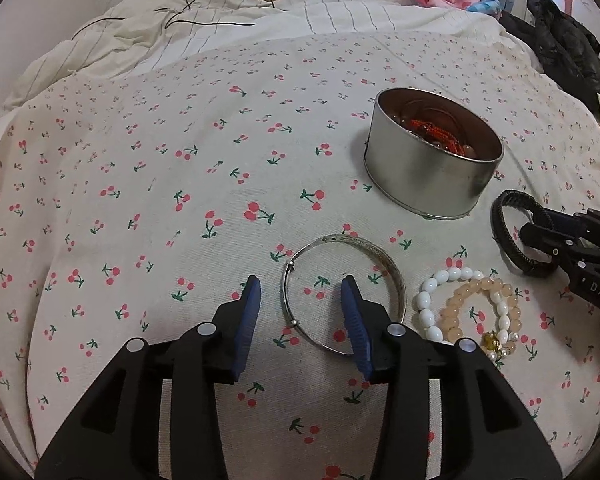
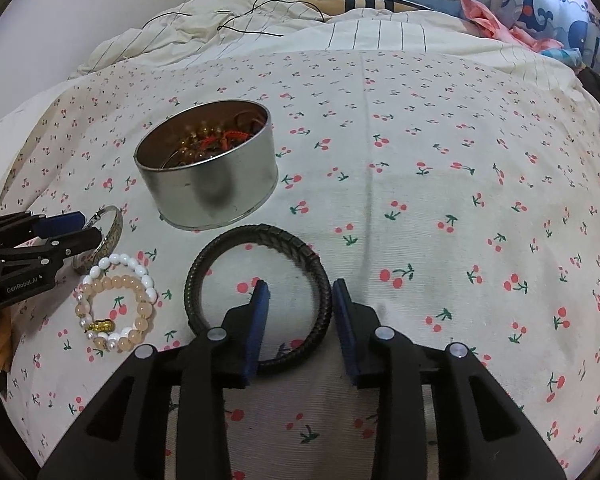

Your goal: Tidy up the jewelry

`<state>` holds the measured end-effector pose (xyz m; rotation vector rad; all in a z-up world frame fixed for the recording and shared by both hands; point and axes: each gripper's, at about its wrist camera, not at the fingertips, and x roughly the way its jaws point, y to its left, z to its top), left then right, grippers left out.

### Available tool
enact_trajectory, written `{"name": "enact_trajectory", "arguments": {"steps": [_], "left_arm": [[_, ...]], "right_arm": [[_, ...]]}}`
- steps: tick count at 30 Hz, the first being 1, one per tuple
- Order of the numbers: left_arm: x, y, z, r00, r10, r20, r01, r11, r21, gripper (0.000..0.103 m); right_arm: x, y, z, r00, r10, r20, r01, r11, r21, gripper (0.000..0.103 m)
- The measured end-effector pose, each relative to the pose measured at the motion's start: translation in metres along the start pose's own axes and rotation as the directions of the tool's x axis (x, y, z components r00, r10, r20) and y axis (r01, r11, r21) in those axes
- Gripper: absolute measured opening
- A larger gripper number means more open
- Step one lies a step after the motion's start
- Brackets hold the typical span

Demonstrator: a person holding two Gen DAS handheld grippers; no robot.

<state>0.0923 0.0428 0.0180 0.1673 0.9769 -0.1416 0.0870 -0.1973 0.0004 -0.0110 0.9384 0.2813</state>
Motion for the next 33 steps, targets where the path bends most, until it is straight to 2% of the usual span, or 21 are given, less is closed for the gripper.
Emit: {"name": "enact_trajectory", "arguments": {"steps": [5,7,10,20,27,33], "left_arm": [[-0.001,-0.002,0.000,1.000,-0.012,0.001,0.012,1.000,0.009,0.037],[-0.001,-0.002,0.000,0.999,-0.035,-0.005,0.035,0.999,0.013,0.016],[-0.003,-0.003,0.000,0.999,-0.049,-0.001,0.049,0.999,0.022,0.006],[-0.018,0.011,0.008,0.992,-0.112,0.056,0.115,0.992,-0.046,0.003],[-0.024,0.009,0.012,0.994,-0.057,0.090,0.059,0.998,-0.026,0.003],[-0.035,0.004,0.017,0.992,-0.047,0.117,0.049,0.999,-0.014,0.003]], "right_arm": [[-0.001,0.003,-0.001,1.000,-0.021,0.006,0.021,1.000,-0.017,0.030],[-0.001,0.005,-0.001,1.000,-0.023,0.010,0.023,1.000,-0.021,0.015],[-0.003,0.005,-0.001,0.999,-0.025,0.024,0.025,1.000,-0.017,0.010],[-0.016,-0.009,0.003,0.996,0.059,0.068,-0.065,0.994,0.085,0.010],[-0.022,-0.012,0.006,0.993,0.078,0.089,-0.087,0.990,0.110,0.010],[-0.026,-0.009,0.005,0.991,0.086,0.099,-0.097,0.990,0.107,0.010]]}}
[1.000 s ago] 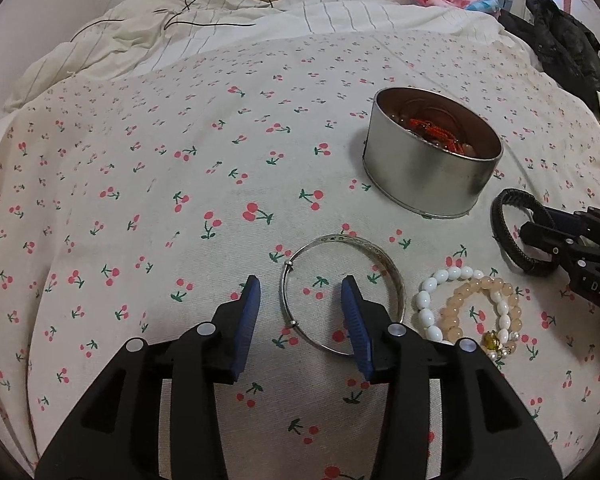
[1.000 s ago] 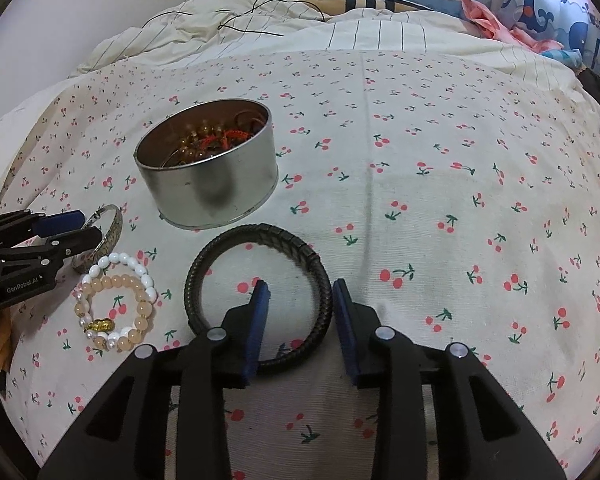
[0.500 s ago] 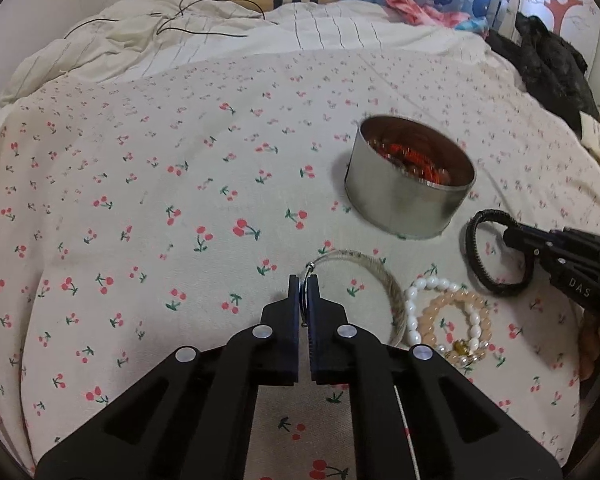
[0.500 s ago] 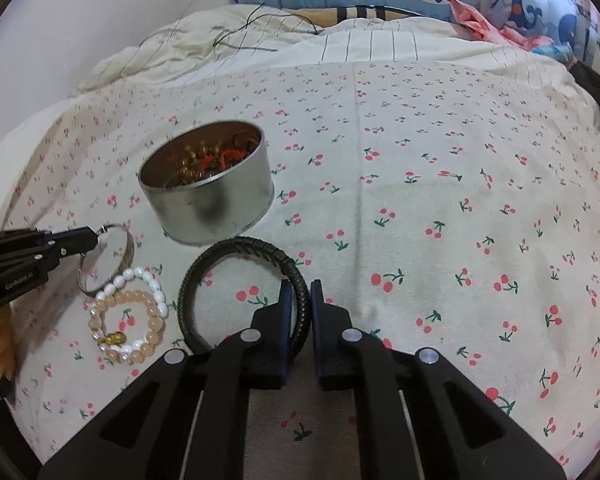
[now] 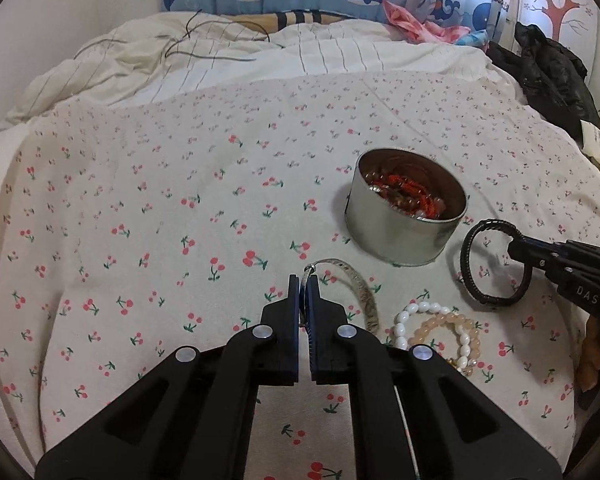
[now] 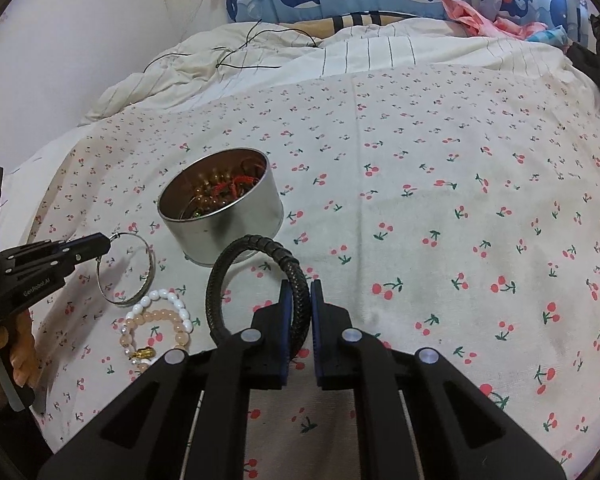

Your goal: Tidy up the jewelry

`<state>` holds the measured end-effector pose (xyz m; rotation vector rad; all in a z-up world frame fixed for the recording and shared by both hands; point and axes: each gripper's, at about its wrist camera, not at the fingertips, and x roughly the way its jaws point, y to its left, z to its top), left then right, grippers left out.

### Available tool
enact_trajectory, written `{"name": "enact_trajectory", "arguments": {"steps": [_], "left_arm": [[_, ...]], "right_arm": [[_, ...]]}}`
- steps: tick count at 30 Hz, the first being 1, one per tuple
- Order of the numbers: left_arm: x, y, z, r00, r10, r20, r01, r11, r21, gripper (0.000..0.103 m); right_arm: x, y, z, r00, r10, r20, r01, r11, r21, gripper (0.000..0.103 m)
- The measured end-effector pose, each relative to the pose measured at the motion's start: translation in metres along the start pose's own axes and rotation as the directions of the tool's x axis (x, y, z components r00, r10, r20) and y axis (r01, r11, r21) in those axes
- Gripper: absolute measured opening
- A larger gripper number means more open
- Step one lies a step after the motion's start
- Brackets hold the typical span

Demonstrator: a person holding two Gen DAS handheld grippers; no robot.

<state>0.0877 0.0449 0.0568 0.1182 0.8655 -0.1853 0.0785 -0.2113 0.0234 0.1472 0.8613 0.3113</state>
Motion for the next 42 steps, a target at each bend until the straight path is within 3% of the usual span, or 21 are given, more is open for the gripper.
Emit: {"name": "enact_trajectory", "arguments": {"steps": [21,28,33,36,39,42], "left_arm": [[-0.024,-0.030,0.011,0.998,0.010,0.067,-0.015,0.998,0.069,0.004],[-0.051,-0.025,0.031,0.987,-0.122,0.107,0.121,0.993,0.012,0.004],[-0.047,-0.026,0.048,0.964,-0.247,0.096,0.251,0.967,-0.032,0.004],[-0.043,-0.031,0.062,0.946,-0.306,0.110,0.312,0.949,-0.038,0.003],[-0.033,-0.035,0.078,0.931,-0.347,0.113,0.353,0.935,-0.042,0.003],[-0.025,-0.036,0.089,0.938,-0.332,0.100,0.338,0.940,-0.046,0.003]], "right_arm": [[-0.023,-0.007,0.010,0.997,0.033,0.069,-0.036,0.999,0.038,0.010],[-0.035,-0.010,0.021,0.993,0.047,0.111,-0.052,0.998,0.047,0.010],[-0.039,-0.004,0.036,0.991,0.046,0.123,-0.048,0.999,0.016,0.010],[-0.044,-0.002,0.046,0.990,0.008,0.140,-0.006,1.000,-0.014,0.010],[-0.046,-0.009,0.058,0.988,-0.002,0.153,0.004,1.000,-0.010,0.010],[-0.044,-0.017,0.063,0.988,-0.007,0.155,0.007,1.000,-0.003,0.010]]}}
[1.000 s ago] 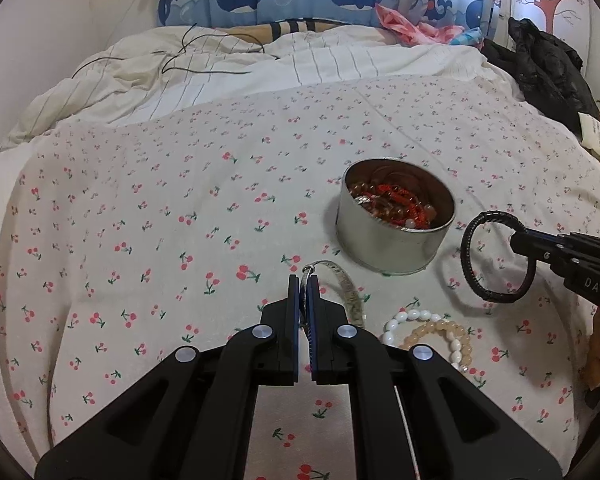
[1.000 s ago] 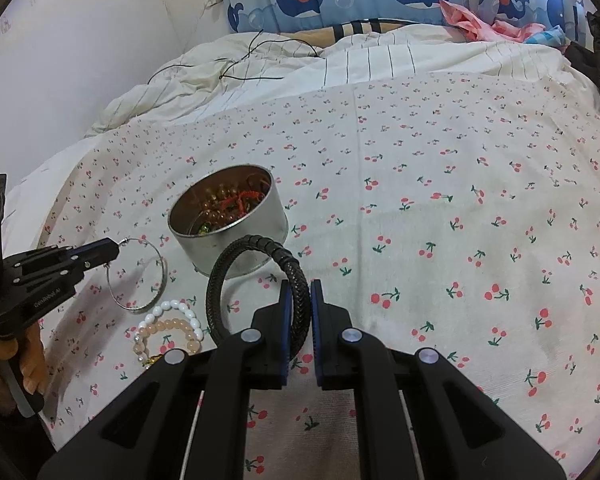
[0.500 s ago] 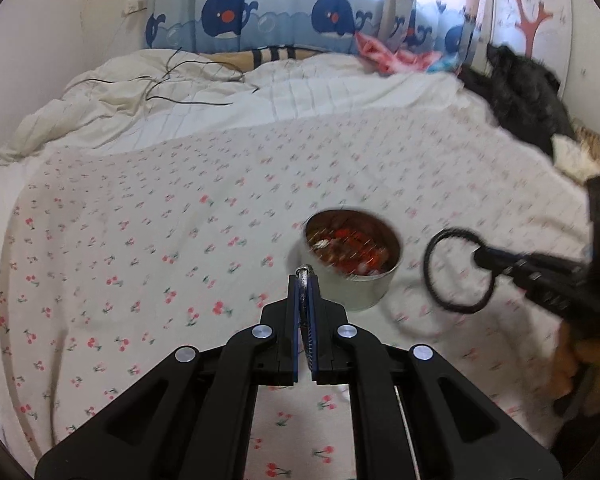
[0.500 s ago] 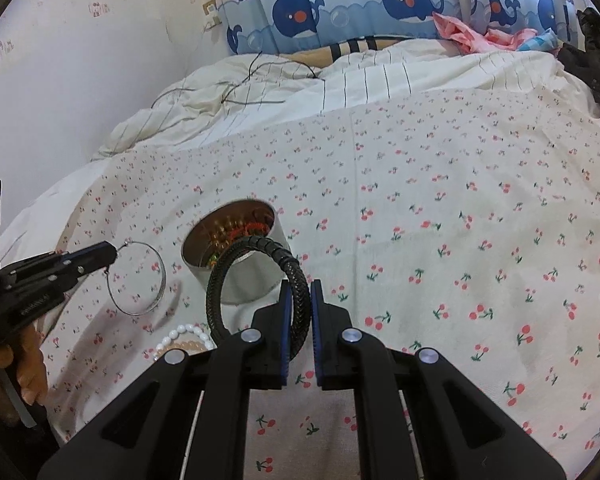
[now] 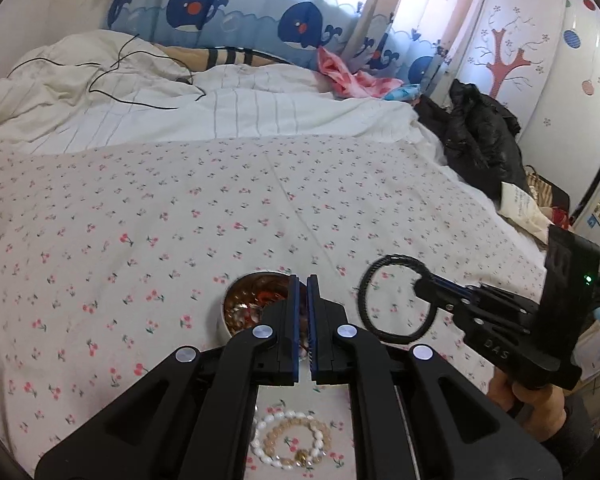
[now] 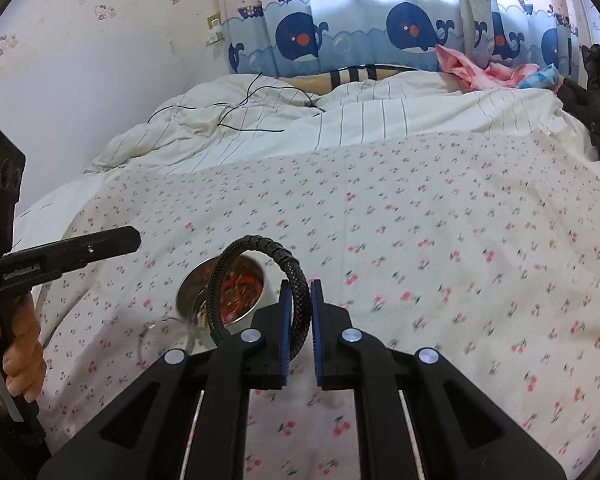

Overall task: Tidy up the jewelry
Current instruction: 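Carry the silver bangle and black braided bracelet over the tin with both grippers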

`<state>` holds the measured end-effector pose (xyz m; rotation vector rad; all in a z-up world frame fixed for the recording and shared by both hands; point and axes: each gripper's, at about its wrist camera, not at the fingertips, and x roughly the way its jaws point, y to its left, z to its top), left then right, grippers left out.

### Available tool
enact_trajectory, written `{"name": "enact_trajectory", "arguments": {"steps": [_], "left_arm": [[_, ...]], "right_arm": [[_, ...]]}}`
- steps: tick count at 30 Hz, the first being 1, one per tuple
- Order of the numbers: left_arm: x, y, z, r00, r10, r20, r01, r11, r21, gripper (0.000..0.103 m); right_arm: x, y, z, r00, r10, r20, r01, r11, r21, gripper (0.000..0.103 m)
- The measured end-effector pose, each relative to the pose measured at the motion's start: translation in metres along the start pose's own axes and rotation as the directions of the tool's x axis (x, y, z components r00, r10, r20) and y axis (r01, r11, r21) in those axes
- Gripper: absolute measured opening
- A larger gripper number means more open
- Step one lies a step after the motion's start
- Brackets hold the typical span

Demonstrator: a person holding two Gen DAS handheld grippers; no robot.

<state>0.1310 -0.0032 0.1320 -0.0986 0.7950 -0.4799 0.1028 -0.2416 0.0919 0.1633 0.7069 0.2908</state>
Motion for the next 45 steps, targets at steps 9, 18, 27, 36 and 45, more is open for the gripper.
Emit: {"name": "enact_trajectory", "arguments": {"steps": [9,18,27,36,45], "left_arm": [[0.021,0.053,-0.061,0.945,0.255,-0.203,-0.251,0.967,0.043,0.039],[0.066,0.063,-0.095,0.914,0.217,-0.343,-0.233,0.972,-0.007,0.008],[0.022,0.056,-0.066,0.969,0.106,-0.222,-0.129,0.987,-0.094,0.005],[0.028,0.048,-0.028,0.985,0.042,-0.167,-0.065,0.989,-0.133,0.005],[0.072,0.034,-0.006,0.976,0.070,-0.205,-0.089,0.992,-0.088,0.005]], "right_arm": [[0.010,-0.011,-0.013,0.998,0.040,-0.058,-0.037,0.997,0.061,0.010],[0.010,-0.011,-0.020,0.996,0.051,-0.067,-0.046,0.996,0.071,0.010],[-0.001,-0.001,-0.014,0.996,0.092,-0.007,-0.092,0.995,0.045,0.010],[0.004,0.015,0.000,0.998,0.062,0.009,-0.062,0.998,-0.001,0.010],[0.023,0.025,0.017,0.999,0.040,-0.005,-0.041,0.998,-0.049,0.010]]}}
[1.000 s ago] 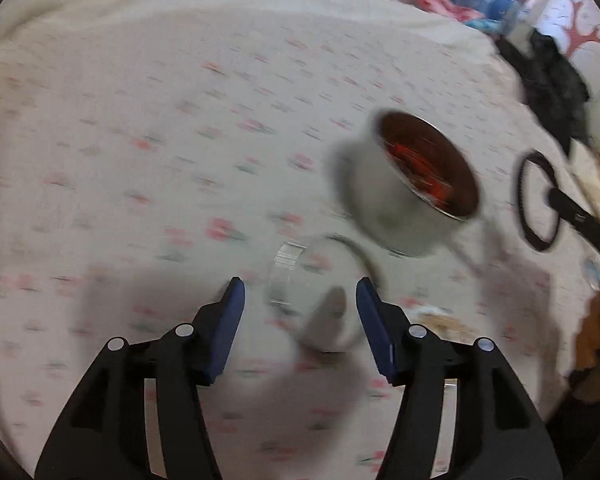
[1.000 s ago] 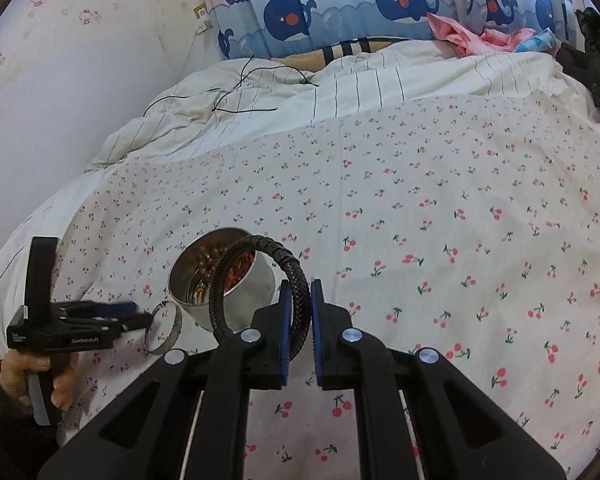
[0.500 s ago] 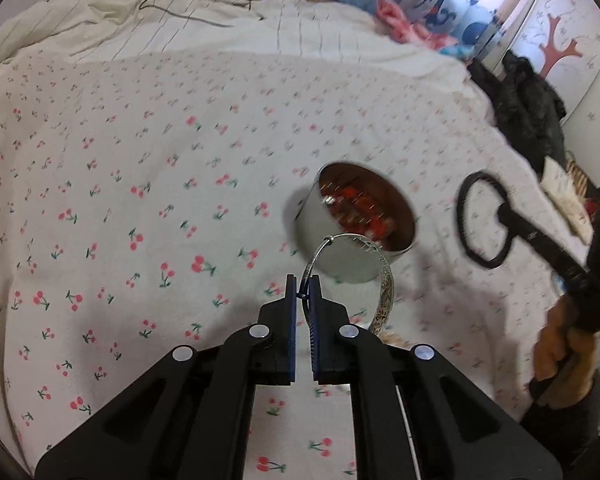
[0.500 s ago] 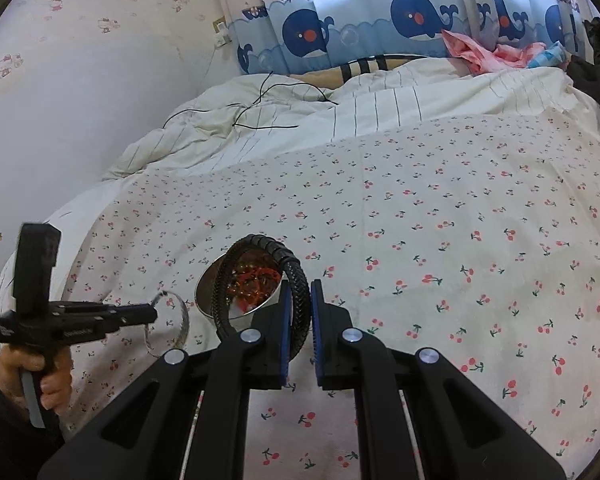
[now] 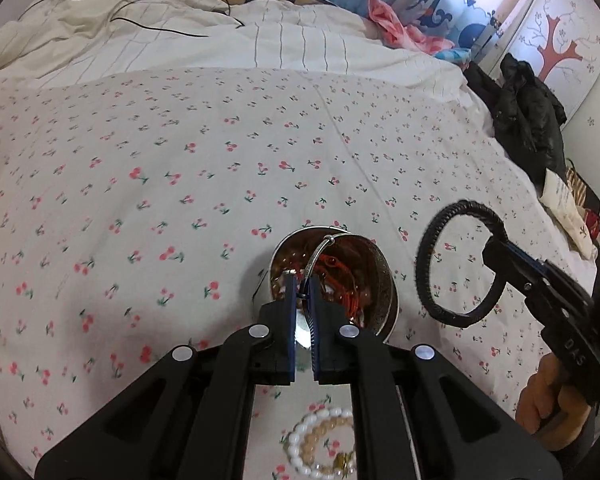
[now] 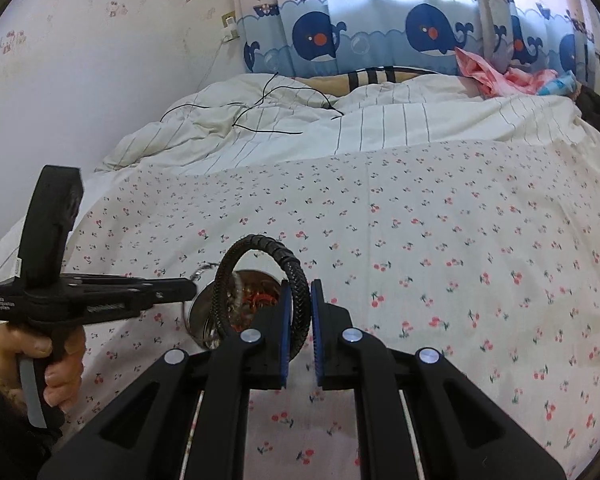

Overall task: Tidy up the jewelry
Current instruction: 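Carry the silver bangle and black braided bracelet over the tin with both grippers, then drop the silver bangle and black braided bracelet into the tin, opening both grippers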

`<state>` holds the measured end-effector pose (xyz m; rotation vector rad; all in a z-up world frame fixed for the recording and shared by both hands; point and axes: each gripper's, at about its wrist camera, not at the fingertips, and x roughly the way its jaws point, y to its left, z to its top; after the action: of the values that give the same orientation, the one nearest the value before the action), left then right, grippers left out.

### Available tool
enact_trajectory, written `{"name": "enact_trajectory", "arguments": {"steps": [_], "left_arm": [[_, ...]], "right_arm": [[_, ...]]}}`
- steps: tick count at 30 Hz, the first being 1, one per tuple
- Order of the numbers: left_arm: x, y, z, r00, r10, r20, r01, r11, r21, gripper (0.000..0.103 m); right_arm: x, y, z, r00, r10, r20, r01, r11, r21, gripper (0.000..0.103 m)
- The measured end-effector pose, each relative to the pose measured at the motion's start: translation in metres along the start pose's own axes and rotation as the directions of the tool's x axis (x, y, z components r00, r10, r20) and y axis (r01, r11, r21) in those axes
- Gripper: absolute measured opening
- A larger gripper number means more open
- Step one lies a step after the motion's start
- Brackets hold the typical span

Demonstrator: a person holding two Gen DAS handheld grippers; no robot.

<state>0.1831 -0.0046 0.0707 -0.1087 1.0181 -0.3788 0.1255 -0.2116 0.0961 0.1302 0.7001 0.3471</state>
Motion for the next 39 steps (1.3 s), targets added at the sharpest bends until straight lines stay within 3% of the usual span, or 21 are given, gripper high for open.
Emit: {"name": "enact_trajectory", "arguments": {"steps": [6,9,20,21,22,23,25,29,34,39], "left_arm": [[0.018,-0.002,0.004,0.998,0.057,-0.039,-0.055,0.998,0.043,0.006],[0.016,0.008,0.001,0.998,0.027,-0.062,-0.026,1.000,0.017,0.006],[-0.020,0.030,-0.001,0.998,0.061,-0.003,-0.061,0.998,-0.024,0.009],[-0.020,0.034,0.000,0.998,0.057,-0.004,-0.057,0.998,-0.035,0.011],[-0.020,0.035,0.000,0.998,0.055,-0.006,-0.055,0.998,-0.039,0.012],[-0.019,0.037,-0.001,0.998,0.055,-0.010,-0.056,0.998,-0.041,0.012],[-0.018,0.036,-0.002,0.998,0.057,-0.012,-0.057,0.998,-0.039,0.015],[-0.018,0.029,-0.005,0.998,0.065,-0.009,-0.065,0.998,-0.010,0.023],[-0.030,0.032,-0.027,0.998,0.064,0.004,-0.063,0.998,-0.019,0.041],[-0.031,0.045,-0.075,0.997,0.055,-0.048,-0.057,0.997,-0.055,0.041]], "right_arm": [[0.022,0.011,0.006,0.999,-0.019,-0.042,0.017,0.999,-0.048,0.010],[0.035,0.016,0.004,0.997,-0.023,-0.073,0.018,0.997,-0.069,0.010],[0.076,0.047,-0.009,0.980,-0.021,-0.199,-0.014,0.984,-0.176,0.011],[0.079,0.048,-0.011,0.976,-0.023,-0.215,-0.017,0.983,-0.183,0.013],[0.081,0.048,-0.013,0.975,-0.030,-0.222,-0.012,0.982,-0.189,0.028],[0.080,0.048,-0.014,0.977,-0.030,-0.210,-0.010,0.982,-0.188,0.036],[0.076,0.045,-0.013,0.982,-0.037,-0.185,0.003,0.983,-0.181,0.044],[0.054,0.031,-0.003,0.995,-0.039,-0.097,0.027,0.992,-0.125,0.047],[0.035,0.009,-0.003,0.994,-0.073,-0.076,0.067,0.995,-0.067,0.050],[0.012,0.007,-0.029,0.994,-0.058,-0.094,0.055,0.998,-0.034,0.053]]}}
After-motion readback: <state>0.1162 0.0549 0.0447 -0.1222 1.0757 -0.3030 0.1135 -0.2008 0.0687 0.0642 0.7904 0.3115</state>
